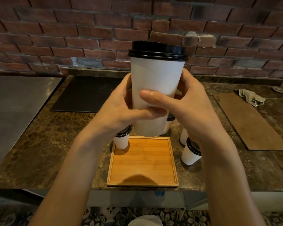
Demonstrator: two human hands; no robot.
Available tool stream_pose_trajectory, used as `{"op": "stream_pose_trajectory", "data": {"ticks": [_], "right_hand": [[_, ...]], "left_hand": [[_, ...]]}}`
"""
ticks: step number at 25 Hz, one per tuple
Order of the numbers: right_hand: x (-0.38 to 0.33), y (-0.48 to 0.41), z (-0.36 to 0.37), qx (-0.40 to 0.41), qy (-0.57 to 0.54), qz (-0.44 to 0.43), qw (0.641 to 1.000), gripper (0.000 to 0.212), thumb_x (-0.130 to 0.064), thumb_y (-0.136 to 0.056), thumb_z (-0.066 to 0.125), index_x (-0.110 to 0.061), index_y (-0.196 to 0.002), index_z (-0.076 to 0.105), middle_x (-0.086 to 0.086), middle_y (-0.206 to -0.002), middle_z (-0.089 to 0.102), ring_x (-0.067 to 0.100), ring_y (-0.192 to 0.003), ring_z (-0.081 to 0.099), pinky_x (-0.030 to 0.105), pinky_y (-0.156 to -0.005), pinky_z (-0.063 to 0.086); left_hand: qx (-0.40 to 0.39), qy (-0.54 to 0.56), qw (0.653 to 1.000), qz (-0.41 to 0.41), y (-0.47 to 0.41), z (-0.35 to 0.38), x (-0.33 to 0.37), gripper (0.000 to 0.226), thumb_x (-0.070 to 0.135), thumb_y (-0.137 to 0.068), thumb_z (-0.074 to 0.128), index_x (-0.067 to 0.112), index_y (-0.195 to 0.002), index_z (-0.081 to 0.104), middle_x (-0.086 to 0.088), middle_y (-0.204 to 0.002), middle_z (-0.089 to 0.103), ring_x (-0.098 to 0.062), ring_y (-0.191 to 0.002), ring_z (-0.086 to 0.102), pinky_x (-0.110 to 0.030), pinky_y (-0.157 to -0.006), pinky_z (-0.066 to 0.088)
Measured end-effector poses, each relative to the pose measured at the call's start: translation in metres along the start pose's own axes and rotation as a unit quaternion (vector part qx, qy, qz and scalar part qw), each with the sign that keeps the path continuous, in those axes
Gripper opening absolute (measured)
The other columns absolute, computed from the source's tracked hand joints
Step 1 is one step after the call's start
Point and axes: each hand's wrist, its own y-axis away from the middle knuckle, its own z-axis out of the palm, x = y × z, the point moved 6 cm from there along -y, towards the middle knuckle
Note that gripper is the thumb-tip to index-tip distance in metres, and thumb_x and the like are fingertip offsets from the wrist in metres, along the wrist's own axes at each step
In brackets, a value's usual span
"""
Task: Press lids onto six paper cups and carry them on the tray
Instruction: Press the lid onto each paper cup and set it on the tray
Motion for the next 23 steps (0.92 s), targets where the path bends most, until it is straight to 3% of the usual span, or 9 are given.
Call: {"op": "stream_pose_trajectory", "data": {"ticks": [5,11,23], "right_hand": [[0.001,-0.002,0.001,-0.058,-0.054,-0.008,0.997,0.060,-0.032,-0.067,0.079,-0.031,-0.121,0.055,-0.016,-0.108,0.067,0.004,-0.103,0.065,0.020,-0.077,0.055],[0.007,-0.001,0.005,-0.129,-0.117,0.005,0.985,0.070,-0.027,-0.067,0.079,-0.018,-0.130,0.052,0.000,-0.117,0.067,0.019,-0.109,0.065,0.029,-0.080,0.056],[0.014,0.000,0.008,-0.176,-0.171,0.011,0.969,0.060,-0.023,-0.069,0.073,-0.019,-0.125,0.054,-0.002,-0.113,0.068,0.020,-0.109,0.065,0.026,-0.079,0.054]], "left_hand": [[-0.032,0.021,0.999,0.001,0.001,0.000,0.000,0.074,0.028,-0.057,0.079,0.033,-0.123,0.044,0.020,-0.109,0.063,-0.007,-0.108,0.061,-0.019,-0.078,0.053],[-0.075,0.047,0.996,0.000,0.004,0.003,0.000,0.078,0.022,-0.058,0.079,0.025,-0.127,0.043,0.017,-0.110,0.064,-0.009,-0.108,0.061,-0.018,-0.078,0.052],[-0.104,0.070,0.992,-0.012,0.005,0.007,-0.006,0.081,0.012,-0.063,0.074,0.014,-0.134,0.037,0.010,-0.114,0.061,-0.016,-0.109,0.061,-0.022,-0.080,0.052]]}}
